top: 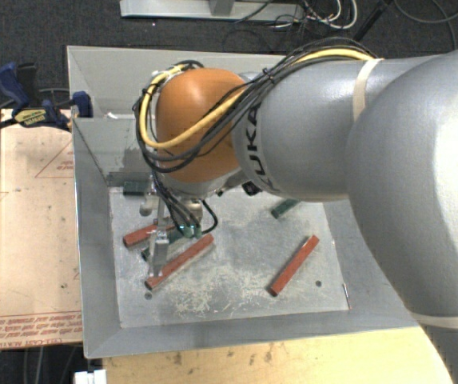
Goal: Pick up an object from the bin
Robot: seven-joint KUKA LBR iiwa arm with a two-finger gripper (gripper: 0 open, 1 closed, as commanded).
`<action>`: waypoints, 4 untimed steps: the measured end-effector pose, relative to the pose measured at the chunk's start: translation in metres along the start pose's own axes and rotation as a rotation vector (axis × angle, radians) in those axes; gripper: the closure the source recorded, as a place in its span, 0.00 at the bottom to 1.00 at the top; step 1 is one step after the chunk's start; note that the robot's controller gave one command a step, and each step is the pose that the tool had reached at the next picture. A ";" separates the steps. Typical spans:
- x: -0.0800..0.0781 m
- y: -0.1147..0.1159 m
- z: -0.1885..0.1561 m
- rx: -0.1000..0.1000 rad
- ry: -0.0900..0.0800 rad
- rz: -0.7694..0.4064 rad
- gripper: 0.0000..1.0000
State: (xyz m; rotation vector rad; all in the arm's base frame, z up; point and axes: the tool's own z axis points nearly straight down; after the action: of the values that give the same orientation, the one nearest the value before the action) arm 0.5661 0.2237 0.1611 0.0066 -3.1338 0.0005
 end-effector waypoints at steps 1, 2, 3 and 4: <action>-0.002 -0.001 -0.005 -0.002 -0.008 0.003 0.00; -0.003 -0.001 -0.004 -0.002 -0.009 0.000 0.00; -0.002 -0.007 0.008 0.004 0.007 -0.027 0.00; -0.042 -0.033 0.080 -0.012 -0.031 -0.137 1.00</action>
Offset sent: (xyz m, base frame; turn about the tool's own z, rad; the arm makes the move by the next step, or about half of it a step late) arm 0.0427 -0.0209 -0.0911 -0.1174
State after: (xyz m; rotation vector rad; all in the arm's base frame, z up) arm 0.6076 0.1911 0.0804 0.2239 -3.1565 -0.0191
